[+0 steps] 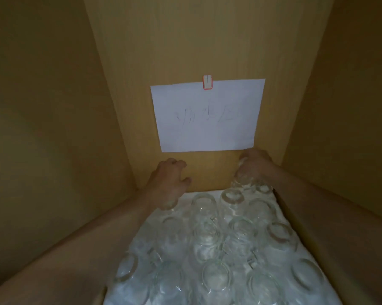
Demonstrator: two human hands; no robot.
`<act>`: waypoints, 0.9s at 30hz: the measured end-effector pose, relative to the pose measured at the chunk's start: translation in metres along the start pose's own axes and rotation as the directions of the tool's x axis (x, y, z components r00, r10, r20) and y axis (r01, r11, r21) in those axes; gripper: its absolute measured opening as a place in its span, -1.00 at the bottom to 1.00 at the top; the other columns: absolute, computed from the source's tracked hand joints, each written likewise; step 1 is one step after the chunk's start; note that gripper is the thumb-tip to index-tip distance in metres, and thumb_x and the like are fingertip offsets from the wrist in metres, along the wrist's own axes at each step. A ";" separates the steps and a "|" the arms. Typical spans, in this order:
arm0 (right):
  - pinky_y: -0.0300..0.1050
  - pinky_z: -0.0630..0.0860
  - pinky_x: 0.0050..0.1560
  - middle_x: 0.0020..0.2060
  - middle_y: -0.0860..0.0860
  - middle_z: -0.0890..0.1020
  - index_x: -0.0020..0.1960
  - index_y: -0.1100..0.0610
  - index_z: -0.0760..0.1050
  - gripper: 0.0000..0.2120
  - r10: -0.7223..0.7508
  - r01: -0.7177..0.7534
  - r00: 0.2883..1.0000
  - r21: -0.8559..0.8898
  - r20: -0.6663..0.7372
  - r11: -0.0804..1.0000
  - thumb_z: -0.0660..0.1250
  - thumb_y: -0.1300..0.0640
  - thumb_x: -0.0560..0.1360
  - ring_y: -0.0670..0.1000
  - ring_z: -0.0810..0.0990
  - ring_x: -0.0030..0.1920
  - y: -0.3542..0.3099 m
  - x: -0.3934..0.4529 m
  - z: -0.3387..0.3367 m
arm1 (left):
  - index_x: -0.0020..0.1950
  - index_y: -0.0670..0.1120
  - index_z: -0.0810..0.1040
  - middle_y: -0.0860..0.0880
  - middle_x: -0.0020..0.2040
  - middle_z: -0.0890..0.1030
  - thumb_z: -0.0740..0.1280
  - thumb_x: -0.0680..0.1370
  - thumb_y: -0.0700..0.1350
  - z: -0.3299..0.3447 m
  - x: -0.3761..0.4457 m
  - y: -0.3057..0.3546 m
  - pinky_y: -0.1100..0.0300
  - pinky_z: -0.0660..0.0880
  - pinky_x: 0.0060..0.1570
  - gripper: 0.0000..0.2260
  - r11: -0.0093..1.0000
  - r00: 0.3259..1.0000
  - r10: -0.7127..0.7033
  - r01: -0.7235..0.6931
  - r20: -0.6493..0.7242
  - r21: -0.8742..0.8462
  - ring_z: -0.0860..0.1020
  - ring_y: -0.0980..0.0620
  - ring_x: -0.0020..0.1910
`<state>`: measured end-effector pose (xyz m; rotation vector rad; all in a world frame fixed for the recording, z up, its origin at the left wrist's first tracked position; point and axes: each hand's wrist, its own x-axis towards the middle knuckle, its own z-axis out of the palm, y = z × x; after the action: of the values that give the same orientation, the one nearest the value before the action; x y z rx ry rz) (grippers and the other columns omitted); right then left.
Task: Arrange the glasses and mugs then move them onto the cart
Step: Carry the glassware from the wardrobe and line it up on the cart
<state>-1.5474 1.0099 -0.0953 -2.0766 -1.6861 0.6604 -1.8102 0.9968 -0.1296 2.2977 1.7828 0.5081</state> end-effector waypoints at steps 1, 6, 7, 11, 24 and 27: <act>0.01 0.58 0.20 0.23 0.16 0.58 0.30 0.26 0.55 -0.43 -0.014 0.014 0.999 0.007 -0.029 1.000 0.60 0.23 0.33 0.16 0.59 0.19 -0.006 -0.009 -0.006 | 0.49 -0.05 0.43 -0.09 0.44 0.42 0.35 0.59 0.11 -0.006 -0.003 0.001 -0.02 0.44 0.33 -0.49 1.000 1.000 0.004 -0.004 -0.003 0.003 0.40 -0.12 0.39; -0.03 0.59 0.13 0.23 0.04 0.57 0.28 0.07 0.58 -0.29 -0.106 0.153 0.962 0.175 -0.254 0.973 0.71 0.12 0.16 0.09 0.56 0.17 -0.036 -0.054 -0.021 | 0.51 -0.05 0.40 -0.08 0.49 0.38 0.36 0.58 0.09 -0.030 -0.022 -0.005 -0.02 0.40 0.37 -0.48 1.000 1.000 -0.009 0.009 -0.019 -0.018 0.35 -0.13 0.45; -0.01 0.59 0.16 0.22 0.03 0.58 0.24 0.04 0.60 -0.31 -0.104 0.181 0.951 0.250 -0.292 0.951 0.72 0.11 0.15 0.08 0.57 0.17 -0.041 -0.061 -0.022 | 0.52 -0.04 0.39 -0.08 0.49 0.37 0.35 0.58 0.08 -0.033 -0.026 -0.009 -0.01 0.40 0.37 -0.47 1.000 1.000 -0.025 0.024 -0.017 -0.014 0.35 -0.13 0.45; 0.08 0.66 0.07 0.09 -0.01 0.65 0.16 0.03 0.62 -0.44 -0.017 0.218 0.954 0.652 -0.301 0.727 0.70 0.13 0.20 0.02 0.66 0.03 -0.059 -0.089 -0.018 | 0.50 -0.06 0.40 -0.14 0.41 0.42 0.35 0.55 -0.04 -0.040 -0.041 -0.021 0.03 0.47 0.27 -0.49 0.988 0.988 -0.151 0.151 -0.003 -0.001 0.41 -0.17 0.38; 0.33 0.47 0.31 0.21 0.20 0.64 0.32 0.24 0.51 -0.51 -0.324 -0.271 0.920 0.955 0.221 -0.118 0.44 0.36 0.39 0.25 0.64 0.20 -0.048 -0.094 0.048 | 0.45 -0.02 0.44 -0.08 0.30 0.51 0.41 0.30 0.01 -0.012 -0.037 -0.060 -0.02 0.58 0.17 -0.31 0.936 0.896 -0.340 0.293 0.286 0.194 0.52 -0.15 0.25; 0.30 0.49 0.29 0.14 0.20 0.65 0.18 0.27 0.53 -0.59 -0.330 -0.329 0.907 0.930 0.263 -0.164 0.39 0.45 0.35 0.25 0.63 0.21 -0.046 -0.087 0.061 | 0.27 -0.13 0.54 -0.05 0.25 0.52 0.58 0.36 -0.08 -0.006 -0.032 -0.064 0.21 0.53 -0.06 -0.48 0.945 0.874 -0.312 0.245 0.373 0.217 0.51 -0.04 0.15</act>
<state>-1.6339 0.9344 -0.1089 -0.5990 -0.5406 1.8009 -1.8768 0.9817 -0.1514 1.9918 1.9437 -0.1604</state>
